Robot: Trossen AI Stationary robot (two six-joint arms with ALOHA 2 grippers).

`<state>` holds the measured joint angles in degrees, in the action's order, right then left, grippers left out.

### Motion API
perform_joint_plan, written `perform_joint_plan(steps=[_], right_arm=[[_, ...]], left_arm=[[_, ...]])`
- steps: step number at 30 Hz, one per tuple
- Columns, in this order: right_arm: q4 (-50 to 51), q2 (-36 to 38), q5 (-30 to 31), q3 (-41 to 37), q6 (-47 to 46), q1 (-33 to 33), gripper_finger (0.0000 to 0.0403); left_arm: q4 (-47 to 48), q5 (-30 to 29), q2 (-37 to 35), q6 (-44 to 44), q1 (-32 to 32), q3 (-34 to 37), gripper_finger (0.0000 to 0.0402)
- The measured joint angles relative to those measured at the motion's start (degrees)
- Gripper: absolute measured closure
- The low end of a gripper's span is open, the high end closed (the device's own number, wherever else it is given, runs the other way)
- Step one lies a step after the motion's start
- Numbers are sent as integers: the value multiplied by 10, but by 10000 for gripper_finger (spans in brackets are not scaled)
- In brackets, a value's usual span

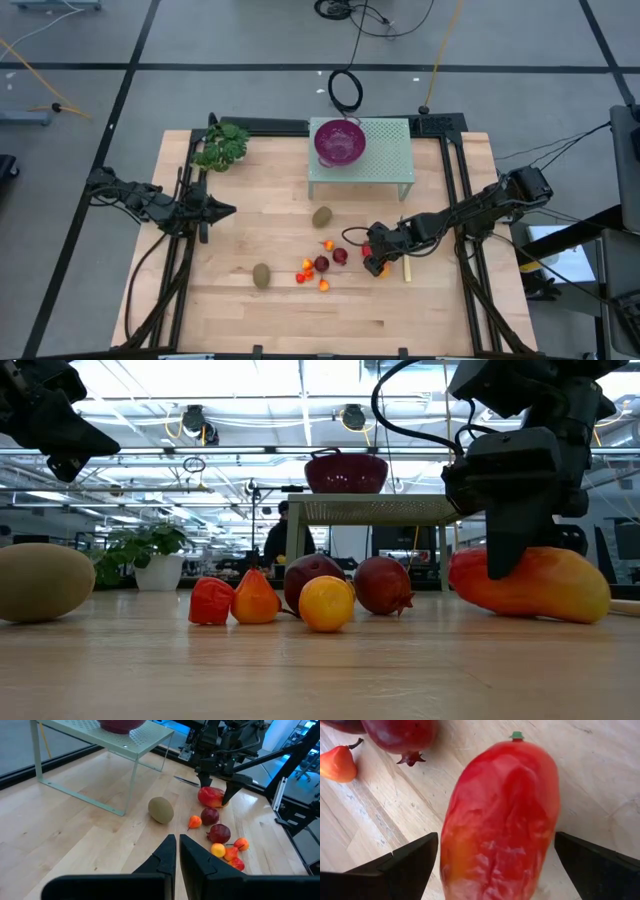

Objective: Pick & Place Fruit
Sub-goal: Put the mango into the dark red colander on the shelf

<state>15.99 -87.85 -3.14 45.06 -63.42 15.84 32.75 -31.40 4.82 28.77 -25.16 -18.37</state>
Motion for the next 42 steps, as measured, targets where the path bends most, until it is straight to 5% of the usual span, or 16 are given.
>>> perform_joint_plan(steps=[8, 28, 42], right_arm=[[5, 0, 2, 0, -6, 0, 19], [-11, -1, -2, 0, -27, 0, 171], [-35, 78, 1, 3, -51, 0, 179]], left_arm=[[0, 0, 0, 0, 0, 0, 380], [0, 0, 0, 0, 0, 0, 380], [-7, 0, 0, -13, 0, 0, 380]])
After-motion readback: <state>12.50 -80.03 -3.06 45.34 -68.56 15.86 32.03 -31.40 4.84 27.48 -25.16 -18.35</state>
